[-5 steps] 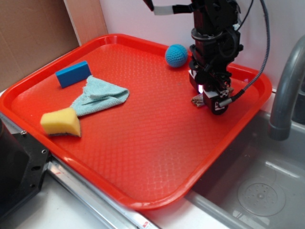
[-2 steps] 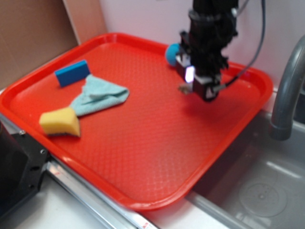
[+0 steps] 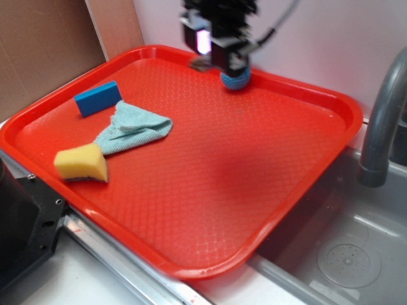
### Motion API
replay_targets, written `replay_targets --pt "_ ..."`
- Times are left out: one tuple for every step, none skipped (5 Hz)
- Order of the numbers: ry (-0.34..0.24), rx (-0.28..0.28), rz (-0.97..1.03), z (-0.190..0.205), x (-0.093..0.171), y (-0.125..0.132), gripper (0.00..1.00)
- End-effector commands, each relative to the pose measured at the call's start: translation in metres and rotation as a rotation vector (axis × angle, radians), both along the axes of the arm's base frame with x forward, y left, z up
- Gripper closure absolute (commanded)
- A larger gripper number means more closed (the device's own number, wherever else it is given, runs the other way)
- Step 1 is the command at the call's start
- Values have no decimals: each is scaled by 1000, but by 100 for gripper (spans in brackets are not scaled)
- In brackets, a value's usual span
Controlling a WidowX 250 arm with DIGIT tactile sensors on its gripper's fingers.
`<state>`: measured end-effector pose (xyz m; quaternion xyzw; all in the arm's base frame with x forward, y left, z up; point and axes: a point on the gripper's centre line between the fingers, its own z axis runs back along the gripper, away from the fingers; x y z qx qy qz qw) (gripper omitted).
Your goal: Grab the wood chip.
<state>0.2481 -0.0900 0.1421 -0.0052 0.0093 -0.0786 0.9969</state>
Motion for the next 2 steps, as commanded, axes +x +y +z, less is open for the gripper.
replay_targets --pt "-67 -58 99 39 -50 27 100" --pt "-86 -10 108 38 -52 24 100"
